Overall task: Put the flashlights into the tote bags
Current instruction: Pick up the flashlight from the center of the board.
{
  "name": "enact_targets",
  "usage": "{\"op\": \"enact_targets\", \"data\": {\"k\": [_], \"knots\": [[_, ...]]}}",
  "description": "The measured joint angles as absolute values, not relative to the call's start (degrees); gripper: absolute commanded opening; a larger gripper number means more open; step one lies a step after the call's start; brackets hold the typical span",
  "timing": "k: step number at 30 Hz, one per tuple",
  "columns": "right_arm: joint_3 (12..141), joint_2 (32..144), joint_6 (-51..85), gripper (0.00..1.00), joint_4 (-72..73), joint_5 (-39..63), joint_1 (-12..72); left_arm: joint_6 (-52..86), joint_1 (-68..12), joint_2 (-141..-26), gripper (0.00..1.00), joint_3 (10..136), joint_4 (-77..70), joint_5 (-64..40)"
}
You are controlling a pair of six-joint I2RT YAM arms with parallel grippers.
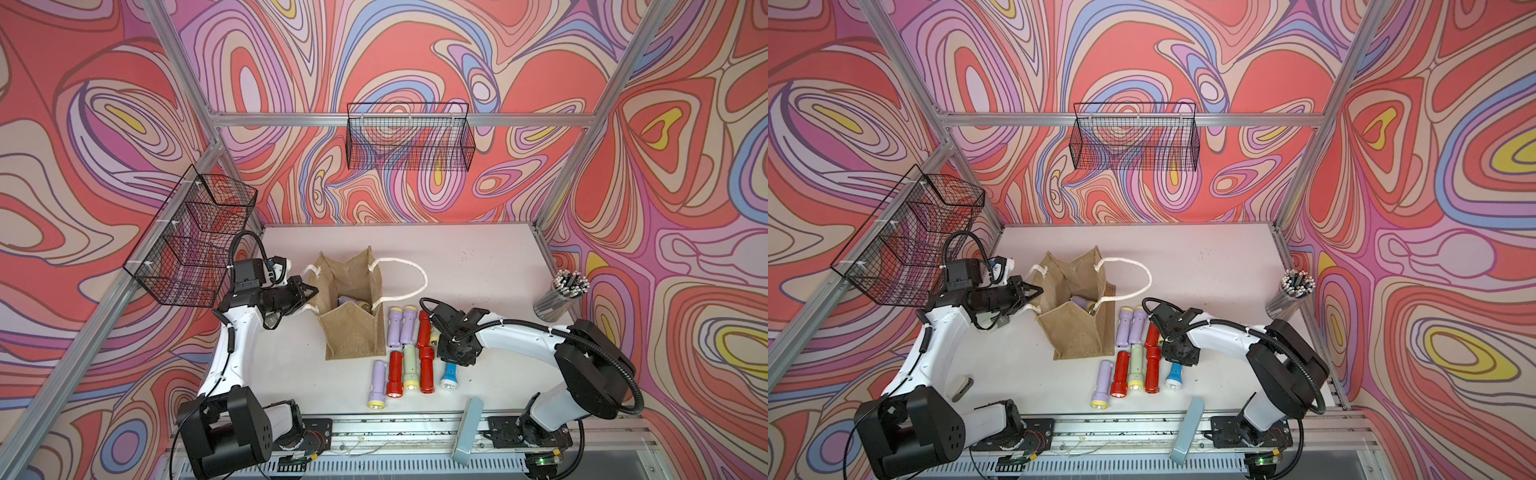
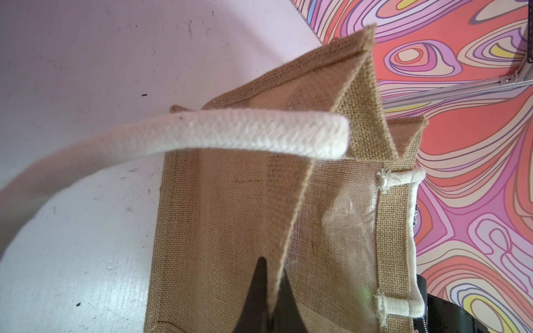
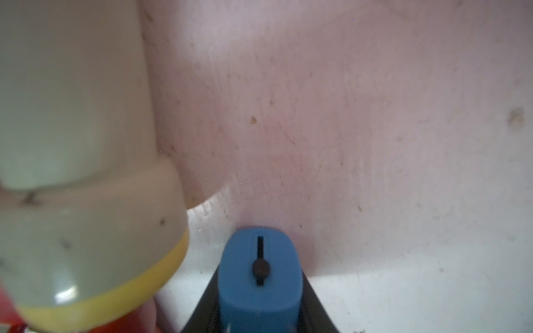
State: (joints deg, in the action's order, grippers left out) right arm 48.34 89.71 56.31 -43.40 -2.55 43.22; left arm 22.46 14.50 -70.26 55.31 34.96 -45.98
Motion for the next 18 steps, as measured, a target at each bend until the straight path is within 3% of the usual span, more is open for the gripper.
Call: {"op": "enact_targets", "data": {"k": [9,18], "knots": [[55.6,86.7,56.9,0.07,-55.3,-13.8,41.4,22.4,14.5,-70.3,0.0,55.3,35.0,-46.5],[73.9,80.6,52.0,0.06,-67.5,-25.3,33.7,22.5,14.3,-67.5,0.0,55.0,35.0,-47.4]]}}
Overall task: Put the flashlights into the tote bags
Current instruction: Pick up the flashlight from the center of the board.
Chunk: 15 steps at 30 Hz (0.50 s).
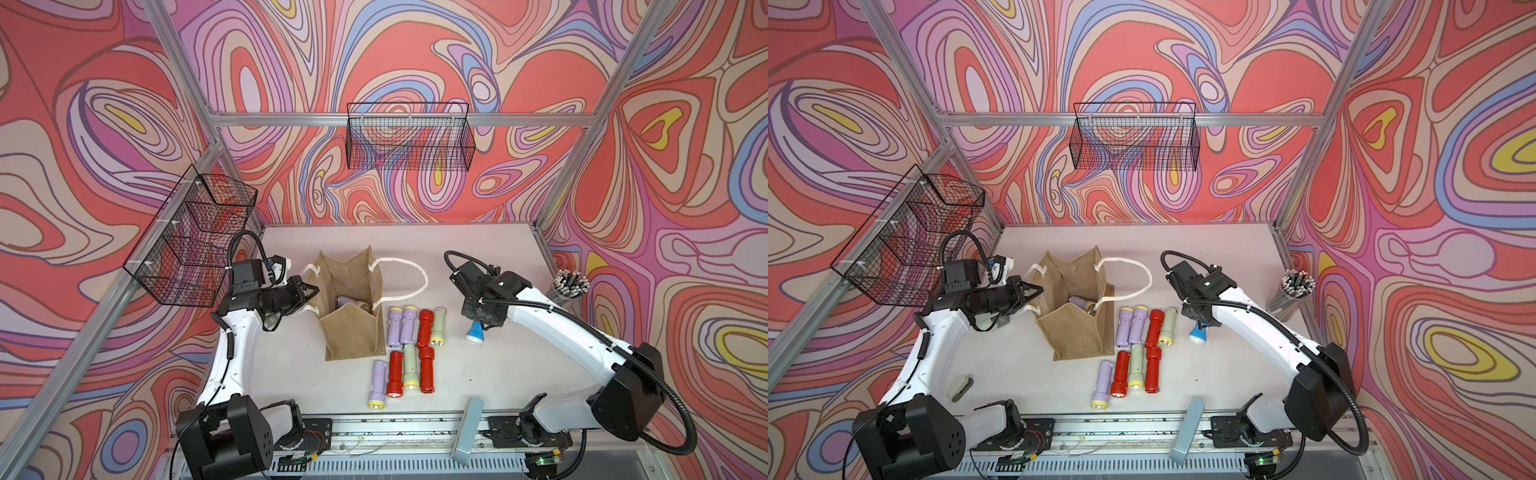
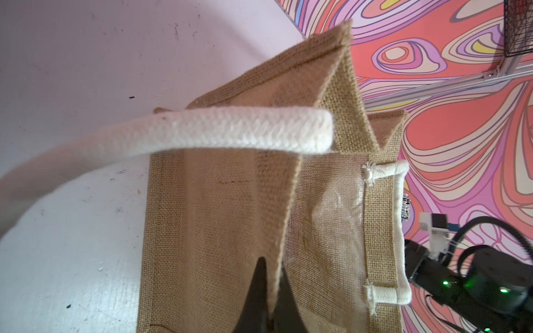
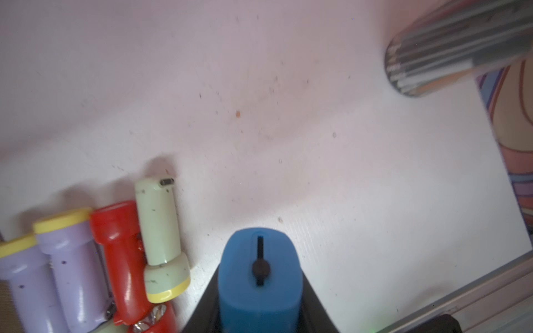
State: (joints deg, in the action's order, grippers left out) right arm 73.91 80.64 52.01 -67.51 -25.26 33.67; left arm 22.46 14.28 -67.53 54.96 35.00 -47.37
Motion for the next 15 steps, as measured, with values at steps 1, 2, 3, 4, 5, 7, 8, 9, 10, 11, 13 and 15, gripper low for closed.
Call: {"op": "enact_targets", "data": {"k": [1,2,3,4,5,7,8,9,10,11,13,15], "knots": [[77.0,80.6,51.1,0.06,-68.3,-26.5,33.4,22.4,14.3,-67.4,0.0,55.0,35.0,-47.5],[80.3,80.6,50.1,0.06,-69.0,-27.7,33.4,22.4,14.3,-67.3,0.0,55.0,35.0,-47.5],[82.8,80.6,49.3,0.06,-69.4,-28.5,33.4,22.4,14.3,-67.4,0.0,55.0,35.1,-47.5],[85.5,80.6,48.3,0.06,-69.8,-29.3,33.3,22.3,14.3,-67.4,0.0,55.0,35.1,-47.5],[87.9,80.6,47.4,0.06,-69.9,-29.9,33.4,22.2,14.3,-67.4,0.0,55.0,35.2,-47.5],[92.7,80.9,45.4,0.06,-70.5,-30.7,33.3,22.1,14.3,-67.4,0.0,55.0,35.2,-47.5],[94.7,81.2,44.5,0.06,-70.7,-31.0,33.3,22.1,14.3,-67.4,0.0,55.0,35.2,-47.5],[97.2,81.8,43.5,0.06,-70.8,-31.2,33.3,22.1,14.3,-67.4,0.0,55.0,35.2,-47.5],[99.8,82.7,42.3,0.06,-70.9,-31.2,33.3,22.1,14.3,-67.4,0.0,55.0,35.2,-47.5],[102.0,83.5,41.4,0.06,-70.9,-31.1,33.3,22.1,14.3,-67.4,0.0,55.0,35.2,-47.5],[106.8,85.7,39.6,0.05,-70.8,-30.1,33.3,22.1,14.3,-67.4,0.0,55.0,35.2,-47.5],[111.7,88.3,38.2,0.04,-70.3,-27.9,33.4,22.1,14.3,-67.5,0.0,55.0,35.2,-47.5]]}}
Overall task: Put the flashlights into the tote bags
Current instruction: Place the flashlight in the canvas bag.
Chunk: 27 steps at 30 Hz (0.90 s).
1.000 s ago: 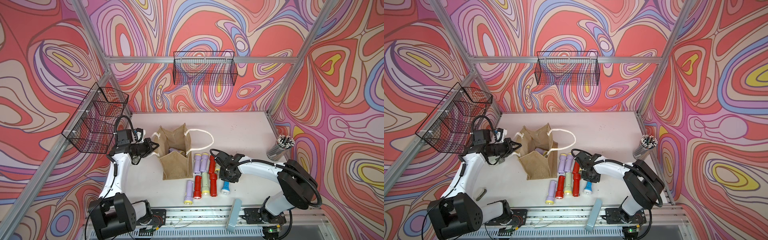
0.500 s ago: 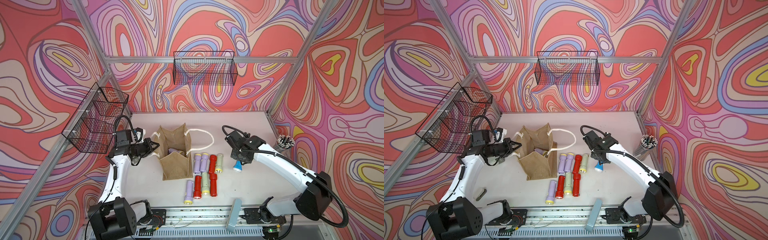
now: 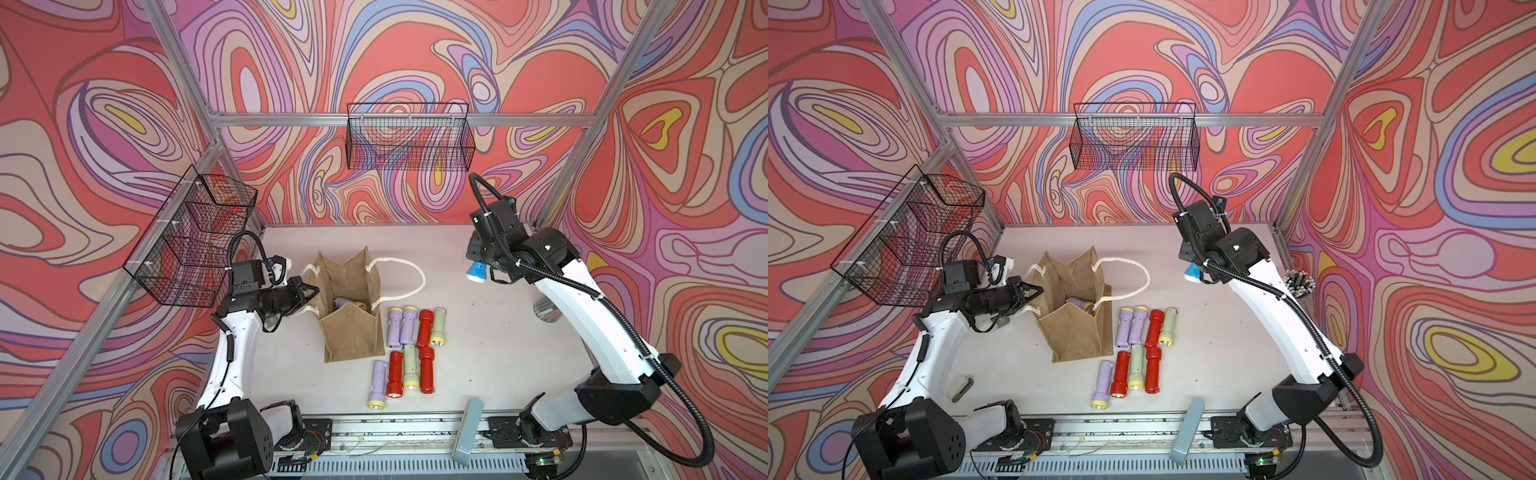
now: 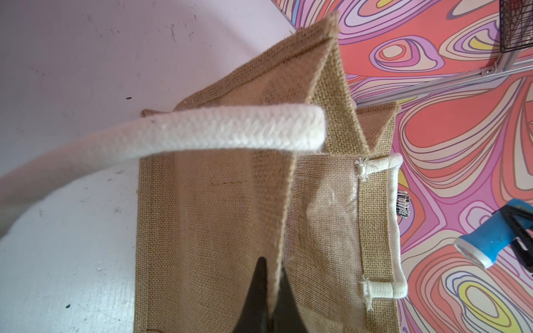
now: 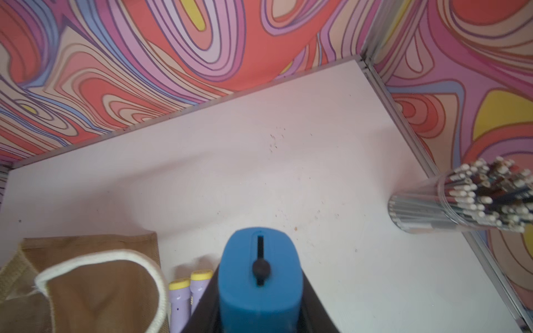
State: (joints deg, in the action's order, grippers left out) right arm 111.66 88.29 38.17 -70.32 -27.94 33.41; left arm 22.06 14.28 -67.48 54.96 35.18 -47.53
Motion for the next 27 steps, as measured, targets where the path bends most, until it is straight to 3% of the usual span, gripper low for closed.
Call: {"op": "enact_targets", "data": {"k": [9,27], "knots": [[126.0,99.1,33.8,0.05,-63.7,-18.0,37.6,22.1,14.2,-67.5,0.0,55.0,35.2,-47.5],[122.7,112.4,35.4,0.05,-44.3,-1.2,42.1,22.1,14.2,-68.0,0.0,55.0,35.2,-48.2]]}}
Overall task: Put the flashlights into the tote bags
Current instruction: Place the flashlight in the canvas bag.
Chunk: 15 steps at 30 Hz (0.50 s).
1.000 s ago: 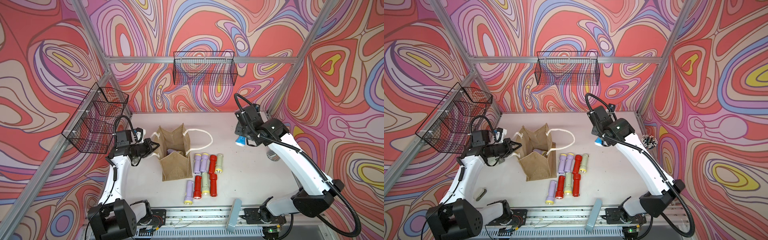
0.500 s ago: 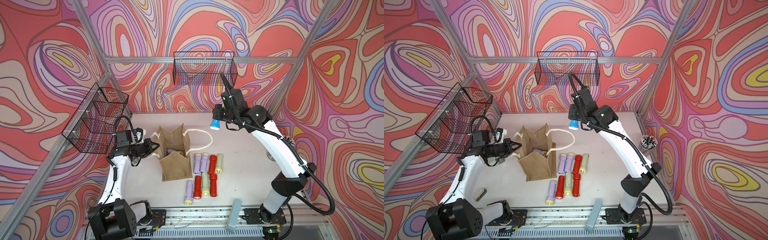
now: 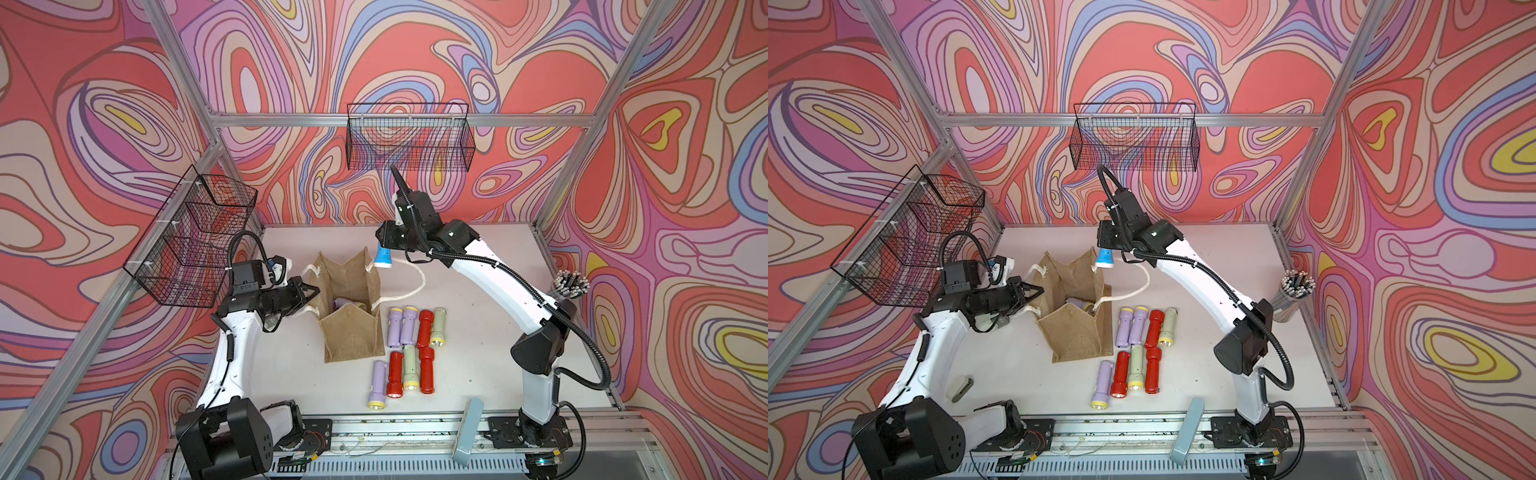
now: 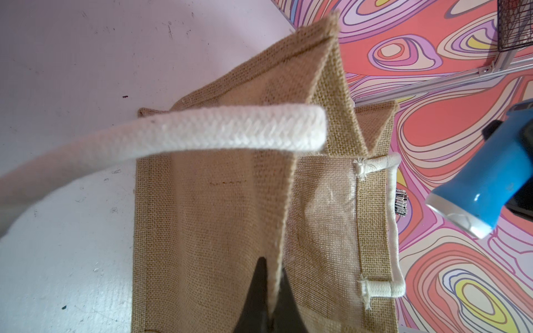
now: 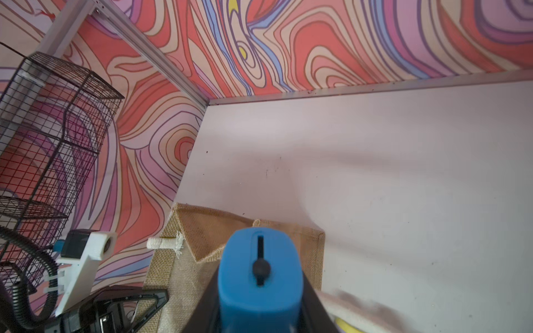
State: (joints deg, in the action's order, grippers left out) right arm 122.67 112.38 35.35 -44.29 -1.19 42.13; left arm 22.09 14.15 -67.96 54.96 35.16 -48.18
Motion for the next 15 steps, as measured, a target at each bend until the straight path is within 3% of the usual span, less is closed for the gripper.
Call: {"op": "enact_targets", "data": {"k": [15], "knots": [[128.1,124.7,36.7,0.05,-39.4,9.6,48.7,22.1,13.5,-68.4,0.0,55.0,35.1,-48.4]]}}
